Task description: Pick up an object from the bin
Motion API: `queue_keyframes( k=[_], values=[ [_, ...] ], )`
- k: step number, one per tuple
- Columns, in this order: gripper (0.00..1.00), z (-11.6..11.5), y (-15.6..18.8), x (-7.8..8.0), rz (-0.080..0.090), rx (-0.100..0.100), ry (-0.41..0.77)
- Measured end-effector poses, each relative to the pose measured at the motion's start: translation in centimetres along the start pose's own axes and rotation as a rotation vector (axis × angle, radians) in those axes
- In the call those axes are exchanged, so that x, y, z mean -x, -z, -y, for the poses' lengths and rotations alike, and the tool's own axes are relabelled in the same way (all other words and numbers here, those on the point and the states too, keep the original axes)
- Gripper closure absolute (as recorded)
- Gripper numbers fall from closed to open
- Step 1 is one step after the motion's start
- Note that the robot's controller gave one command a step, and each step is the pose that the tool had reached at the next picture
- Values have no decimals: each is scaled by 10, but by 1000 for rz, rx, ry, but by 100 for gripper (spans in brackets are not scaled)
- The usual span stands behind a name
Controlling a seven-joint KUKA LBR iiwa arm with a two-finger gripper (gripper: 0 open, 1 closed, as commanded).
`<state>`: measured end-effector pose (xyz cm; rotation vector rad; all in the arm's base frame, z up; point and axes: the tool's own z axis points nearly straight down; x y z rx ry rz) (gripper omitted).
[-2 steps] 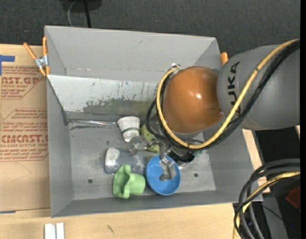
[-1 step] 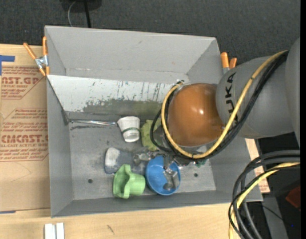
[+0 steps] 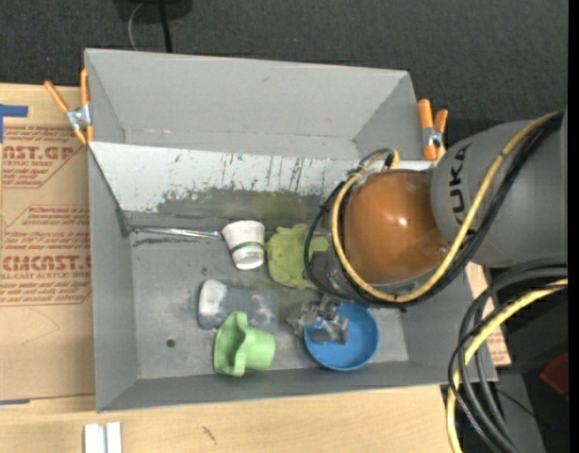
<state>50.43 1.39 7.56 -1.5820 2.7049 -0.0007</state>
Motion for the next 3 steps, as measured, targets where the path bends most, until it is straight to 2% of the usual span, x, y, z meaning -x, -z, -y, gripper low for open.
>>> queue_keyframes(
  k=[1, 3],
  values=[
    [100, 3, -4, -5, -2, 2, 21],
    [100, 1, 6, -4, -5, 6, 12]
  ],
)
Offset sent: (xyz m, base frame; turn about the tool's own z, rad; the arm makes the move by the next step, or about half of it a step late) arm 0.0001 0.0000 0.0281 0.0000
